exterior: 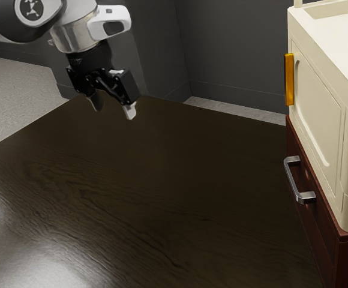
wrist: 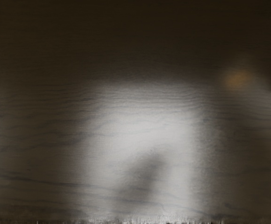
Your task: Pull the drawer handle with one arm to open the drawer
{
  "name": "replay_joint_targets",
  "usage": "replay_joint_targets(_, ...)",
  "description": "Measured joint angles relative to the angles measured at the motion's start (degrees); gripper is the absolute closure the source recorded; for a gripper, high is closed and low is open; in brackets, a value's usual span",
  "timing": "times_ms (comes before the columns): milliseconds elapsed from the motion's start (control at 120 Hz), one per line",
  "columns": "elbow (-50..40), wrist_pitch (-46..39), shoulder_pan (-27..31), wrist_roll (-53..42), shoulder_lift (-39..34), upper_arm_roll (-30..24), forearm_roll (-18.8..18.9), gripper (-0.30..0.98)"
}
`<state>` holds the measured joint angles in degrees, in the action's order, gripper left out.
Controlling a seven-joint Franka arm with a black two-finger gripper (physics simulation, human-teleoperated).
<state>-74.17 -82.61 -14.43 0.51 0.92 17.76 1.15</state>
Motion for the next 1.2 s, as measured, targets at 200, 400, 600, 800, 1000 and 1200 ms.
replay_joint_targets(200,0.1,1.2,5.8,0.2,0.0,0.2,0.0,0.02)
replay_joint_targets(400,12.7,4.9,16.9,1.5,-0.7,-3.9,1.7,0.02)
replay_joint_targets(600,13.1,4.5,17.6,7.3,3.7,-5.3,-4.3,0.02)
replay_joint_targets(800,13.0,2.6,6.0,12.9,5.7,-6.5,-7.2,0.02)
replay_joint_targets(1000,10.2,-0.2,6.8,16.9,6.1,-6.5,-7.1,0.02)
replay_joint_targets(1200,-2.7,-8.9,3.5,21.3,1.8,-6.5,-8.3,0.02)
